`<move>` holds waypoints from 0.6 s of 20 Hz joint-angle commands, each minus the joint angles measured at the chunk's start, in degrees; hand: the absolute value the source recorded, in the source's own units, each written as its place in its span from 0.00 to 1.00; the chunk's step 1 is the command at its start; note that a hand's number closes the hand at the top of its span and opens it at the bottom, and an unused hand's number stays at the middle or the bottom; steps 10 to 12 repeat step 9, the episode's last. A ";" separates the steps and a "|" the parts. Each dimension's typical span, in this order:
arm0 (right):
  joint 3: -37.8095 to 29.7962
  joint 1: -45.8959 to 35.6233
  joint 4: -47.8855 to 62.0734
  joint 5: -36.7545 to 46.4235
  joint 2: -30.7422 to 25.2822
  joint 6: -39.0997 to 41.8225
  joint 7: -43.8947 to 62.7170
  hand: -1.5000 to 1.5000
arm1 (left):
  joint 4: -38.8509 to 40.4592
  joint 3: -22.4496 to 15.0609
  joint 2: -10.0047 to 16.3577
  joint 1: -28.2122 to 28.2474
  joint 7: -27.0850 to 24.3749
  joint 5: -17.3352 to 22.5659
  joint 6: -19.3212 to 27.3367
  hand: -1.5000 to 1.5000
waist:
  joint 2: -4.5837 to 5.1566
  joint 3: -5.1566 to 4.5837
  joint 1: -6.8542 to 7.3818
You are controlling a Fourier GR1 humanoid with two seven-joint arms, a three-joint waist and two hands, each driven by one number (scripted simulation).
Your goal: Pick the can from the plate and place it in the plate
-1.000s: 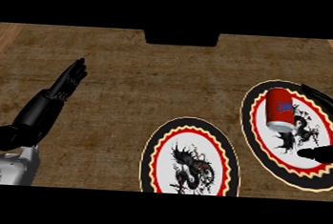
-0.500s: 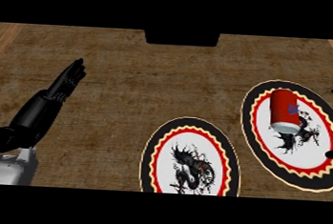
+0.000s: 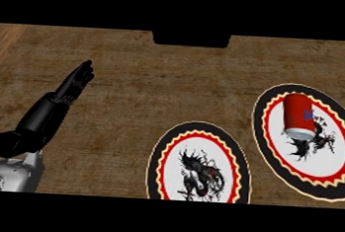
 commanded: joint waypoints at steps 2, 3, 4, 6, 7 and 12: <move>-0.67 1.77 4.89 -3.90 -5.80 16.37 -11.19 0.00 | -0.45 0.26 0.21 1.24 -0.65 -0.02 -0.30 0.50 | 0.01 0.16 0.17; -0.40 -0.85 5.44 -4.62 -6.89 15.79 -9.40 0.00 | -0.28 0.15 0.29 0.90 -0.01 0.22 -0.70 0.50 | 0.14 0.12 0.91; -0.13 -0.78 6.05 -4.79 -7.79 16.05 -9.51 0.00 | 0.90 -0.77 -1.23 -0.16 -1.03 -0.78 0.40 0.50 | 0.36 0.15 0.46; 1.47 0.64 4.72 -5.39 -7.28 16.76 -10.13 0.00 | 1.23 0.80 0.12 -1.12 0.09 0.51 -0.63 0.50 | 0.25 0.19 0.17; 1.80 0.98 3.88 -5.78 -8.30 17.39 -10.39 0.00 | 1.93 0.40 -0.34 -0.46 -0.91 -0.36 -0.06 0.50 | 0.25 0.19 -0.06; 2.46 1.75 3.03 -7.00 -8.30 17.40 -10.53 0.00 | 0.54 0.38 -0.39 -0.04 -0.46 0.21 -0.33 0.50 | 0.01 0.19 0.05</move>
